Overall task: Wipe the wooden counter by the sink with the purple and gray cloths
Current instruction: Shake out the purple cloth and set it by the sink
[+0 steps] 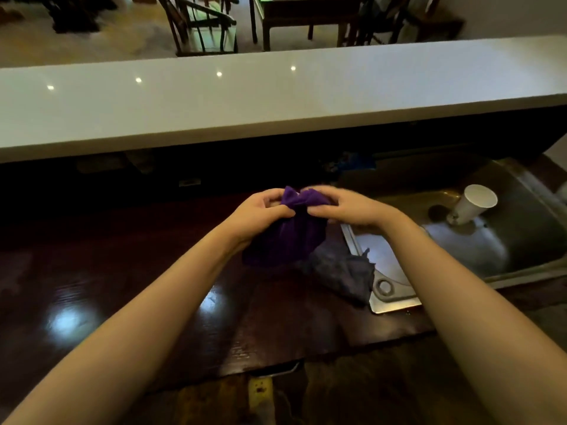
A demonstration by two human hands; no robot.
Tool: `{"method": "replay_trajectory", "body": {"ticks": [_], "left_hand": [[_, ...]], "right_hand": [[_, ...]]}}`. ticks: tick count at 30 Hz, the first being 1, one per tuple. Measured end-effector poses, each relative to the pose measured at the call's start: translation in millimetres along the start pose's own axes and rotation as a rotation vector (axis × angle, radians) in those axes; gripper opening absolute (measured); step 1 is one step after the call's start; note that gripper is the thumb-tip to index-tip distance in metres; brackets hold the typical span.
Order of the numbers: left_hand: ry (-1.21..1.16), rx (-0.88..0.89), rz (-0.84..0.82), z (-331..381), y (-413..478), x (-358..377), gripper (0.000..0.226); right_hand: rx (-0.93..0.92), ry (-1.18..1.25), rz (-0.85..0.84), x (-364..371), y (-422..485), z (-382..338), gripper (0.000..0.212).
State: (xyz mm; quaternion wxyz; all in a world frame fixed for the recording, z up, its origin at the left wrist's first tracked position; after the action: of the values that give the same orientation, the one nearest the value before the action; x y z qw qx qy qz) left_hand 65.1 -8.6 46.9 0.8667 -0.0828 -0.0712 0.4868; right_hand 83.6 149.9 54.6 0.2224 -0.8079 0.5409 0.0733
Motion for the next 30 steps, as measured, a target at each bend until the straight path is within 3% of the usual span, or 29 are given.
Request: {"method": "replay_trajectory", "body": {"ticks": [2,5,9,15,19,22,26,30], "left_hand": [[-0.012,0.001,-0.020,4,18,4,0.033],[-0.002,-0.008,-0.024,6,46,-2,0.031],[0.129,0.005,-0.065,2,82,-6,0.028],[0.451,0.178,-0.020,3,120,-5,0.030],[0.490,0.123,-0.034,-11,134,-1,0.029],[0.558,0.074,-0.088,-21,136,1,0.033],[0.733,0.232,-0.117,-12,129,10,0.024],[0.377,0.235,-0.159,16,114,27,0.046]], "right_hand": [[0.068,0.182,-0.070,-4,-2,18,0.032],[0.066,0.259,0.036,-21,5,26,0.026],[0.060,0.076,0.156,-51,21,23,0.024],[0.051,-0.143,0.347,-85,30,29,0.020],[0.032,-0.311,0.500,-103,27,32,0.014],[0.012,-0.176,0.448,-109,22,29,0.011],[-0.061,-0.057,0.309,-106,20,15,0.014],[-0.110,-0.124,0.143,-109,21,-6,0.018]]}}
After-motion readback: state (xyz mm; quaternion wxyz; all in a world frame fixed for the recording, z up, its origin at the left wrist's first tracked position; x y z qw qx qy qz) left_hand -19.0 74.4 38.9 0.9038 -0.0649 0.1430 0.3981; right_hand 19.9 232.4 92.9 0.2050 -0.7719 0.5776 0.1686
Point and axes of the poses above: each hand's wrist, its own y-axis towards the middle knuckle, its own x-axis out of the palm, z = x × y, the point moved 5 cm from there along y, towards the middle knuckle, and after that the axes turned 2 degrees about -x, right-handed, at the moved point
